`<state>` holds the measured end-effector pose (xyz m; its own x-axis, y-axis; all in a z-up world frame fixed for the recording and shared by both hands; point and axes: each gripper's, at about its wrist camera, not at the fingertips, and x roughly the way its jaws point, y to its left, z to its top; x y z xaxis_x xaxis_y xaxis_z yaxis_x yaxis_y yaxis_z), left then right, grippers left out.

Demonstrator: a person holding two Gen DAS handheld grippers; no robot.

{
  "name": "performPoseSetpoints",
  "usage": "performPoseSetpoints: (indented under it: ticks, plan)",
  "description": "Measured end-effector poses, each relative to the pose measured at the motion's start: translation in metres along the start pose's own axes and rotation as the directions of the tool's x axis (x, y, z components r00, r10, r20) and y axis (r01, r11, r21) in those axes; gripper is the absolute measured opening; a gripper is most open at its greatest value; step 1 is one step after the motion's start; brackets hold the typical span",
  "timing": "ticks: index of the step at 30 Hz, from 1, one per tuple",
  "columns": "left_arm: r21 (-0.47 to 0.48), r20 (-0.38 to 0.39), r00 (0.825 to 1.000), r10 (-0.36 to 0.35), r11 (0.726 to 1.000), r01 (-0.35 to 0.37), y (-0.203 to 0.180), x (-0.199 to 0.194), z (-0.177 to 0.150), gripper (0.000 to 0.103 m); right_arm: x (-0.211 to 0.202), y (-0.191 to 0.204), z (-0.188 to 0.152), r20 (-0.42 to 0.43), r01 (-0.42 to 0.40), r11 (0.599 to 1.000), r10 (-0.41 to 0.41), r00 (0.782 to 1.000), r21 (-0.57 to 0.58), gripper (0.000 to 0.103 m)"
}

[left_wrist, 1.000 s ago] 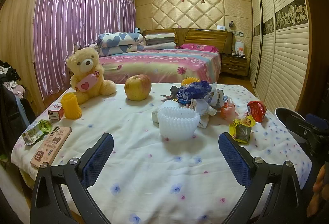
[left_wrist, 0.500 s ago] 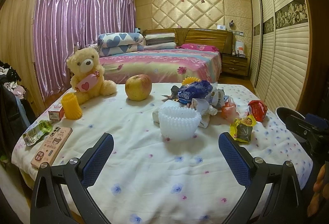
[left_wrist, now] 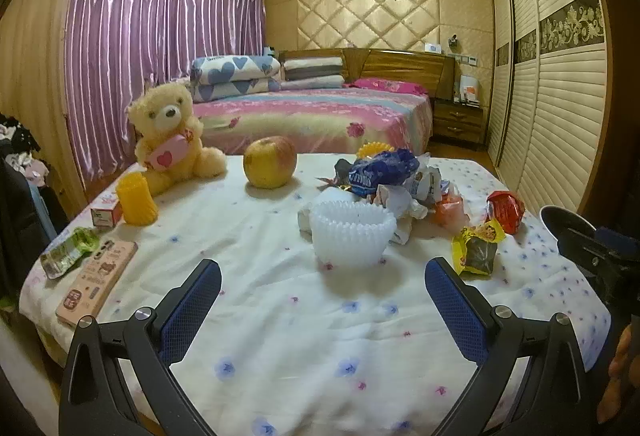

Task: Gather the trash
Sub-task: 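Grasp the white mesh cup with the left tool while the right tool grasps the yellow wrapper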

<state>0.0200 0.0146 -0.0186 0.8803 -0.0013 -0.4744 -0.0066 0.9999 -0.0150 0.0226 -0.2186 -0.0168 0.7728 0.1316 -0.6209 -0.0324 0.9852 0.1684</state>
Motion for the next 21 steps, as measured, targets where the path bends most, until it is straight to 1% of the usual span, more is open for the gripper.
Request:
performPoseSetpoints:
  ticks: [4, 7, 9, 11, 13, 14, 16, 17, 21]
  plan:
    - [-0.011, -0.024, 1.0, -0.013, 1.0, 0.013, 0.004, 0.012, 0.003, 0.102, 0.009, -0.001, 0.001, -0.028, -0.008, 1.0, 0.008, 1.0, 0.005, 0.102]
    - [-0.03, -0.056, 0.998, -0.032, 0.999, 0.03, 0.01, 0.026, 0.006, 0.101, 0.019, -0.002, 0.002, -0.052, -0.018, 1.0, 0.018, 0.999, 0.006, 0.102]
    - [-0.032, -0.074, 0.996, -0.045, 0.999, 0.043, 0.013, 0.038, 0.009, 0.098, 0.027, -0.002, 0.003, -0.072, -0.034, 0.999, 0.034, 0.997, 0.012, 0.101]
    - [-0.025, -0.092, 0.994, -0.057, 0.998, 0.055, 0.013, 0.051, 0.011, 0.096, 0.035, -0.001, 0.004, -0.09, -0.039, 0.999, 0.04, 0.995, 0.014, 0.098]
    - [-0.022, -0.117, 0.99, -0.082, 0.997, 0.08, 0.015, 0.066, 0.014, 0.096, 0.047, -0.002, 0.005, -0.115, -0.034, 0.999, 0.035, 0.993, 0.016, 0.091]
    - [-0.022, -0.13, 0.987, -0.09, 0.996, 0.087, 0.016, 0.074, 0.015, 0.095, 0.053, -0.002, 0.005, -0.131, -0.034, 0.999, 0.036, 0.991, 0.019, 0.089]
    - [-0.022, -0.149, 0.984, -0.098, 0.995, 0.096, 0.018, 0.088, 0.017, 0.094, 0.067, -0.005, 0.004, -0.169, -0.033, 0.999, 0.038, 0.985, 0.031, 0.083]
    - [-0.021, -0.161, 0.981, -0.107, 0.994, 0.105, 0.019, 0.095, 0.017, 0.093, 0.073, -0.006, 0.003, -0.185, -0.03, 0.999, 0.036, 0.982, 0.035, 0.081]
    - [-0.012, -0.201, 0.971, -0.132, 0.991, 0.132, 0.018, 0.124, 0.021, 0.087, 0.097, -0.007, 0.0, -0.248, -0.024, 0.999, 0.034, 0.968, 0.043, 0.072]
